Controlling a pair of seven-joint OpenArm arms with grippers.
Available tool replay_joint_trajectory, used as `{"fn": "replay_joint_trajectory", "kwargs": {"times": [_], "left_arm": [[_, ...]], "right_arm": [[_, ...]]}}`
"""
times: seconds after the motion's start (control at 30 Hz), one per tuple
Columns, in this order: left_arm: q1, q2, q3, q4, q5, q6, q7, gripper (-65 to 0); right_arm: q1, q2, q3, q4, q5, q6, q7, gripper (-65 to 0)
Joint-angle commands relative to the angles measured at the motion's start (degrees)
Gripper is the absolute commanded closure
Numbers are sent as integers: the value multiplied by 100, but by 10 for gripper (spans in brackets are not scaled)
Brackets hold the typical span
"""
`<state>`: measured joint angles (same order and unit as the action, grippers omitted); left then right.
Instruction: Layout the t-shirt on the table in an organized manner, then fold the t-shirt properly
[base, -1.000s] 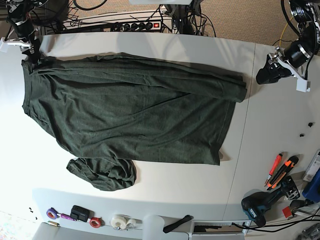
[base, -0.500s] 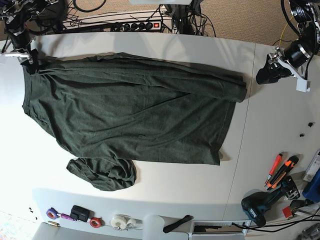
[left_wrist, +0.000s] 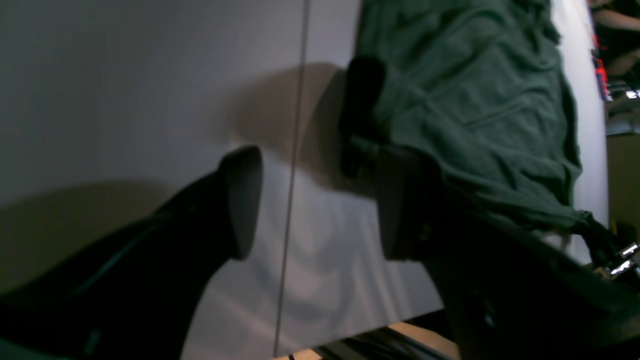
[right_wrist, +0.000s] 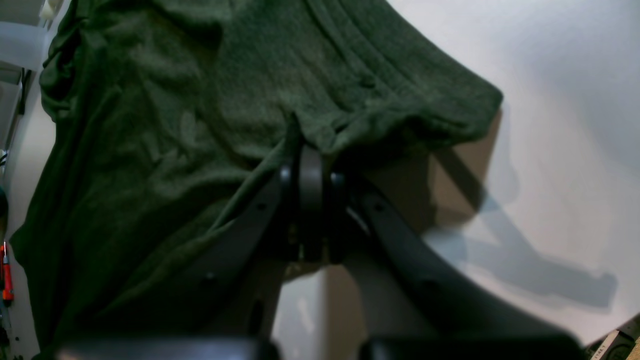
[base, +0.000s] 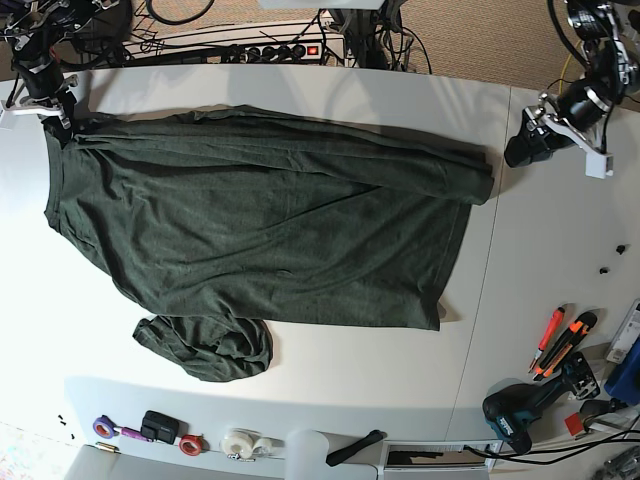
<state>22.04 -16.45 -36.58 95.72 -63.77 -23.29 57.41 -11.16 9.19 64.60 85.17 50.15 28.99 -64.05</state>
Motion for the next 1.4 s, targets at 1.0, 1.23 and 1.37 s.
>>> {"fn": "replay_joint_trajectory", "kwargs": {"times": [1.0,1.23,1.37], "left_arm": [[-166,323,1464,160,1104,214,-603,0],[439,326,1333,280,817,-79,-575,0],[555,321,1071,282,645,-85,-470,0]], "right_arm": [[-114,691,28,96,122,232,-363,0],[-313,979,37,98,146,232,-527,0],[-348,986,39,98,146,232,-664,0]]}}
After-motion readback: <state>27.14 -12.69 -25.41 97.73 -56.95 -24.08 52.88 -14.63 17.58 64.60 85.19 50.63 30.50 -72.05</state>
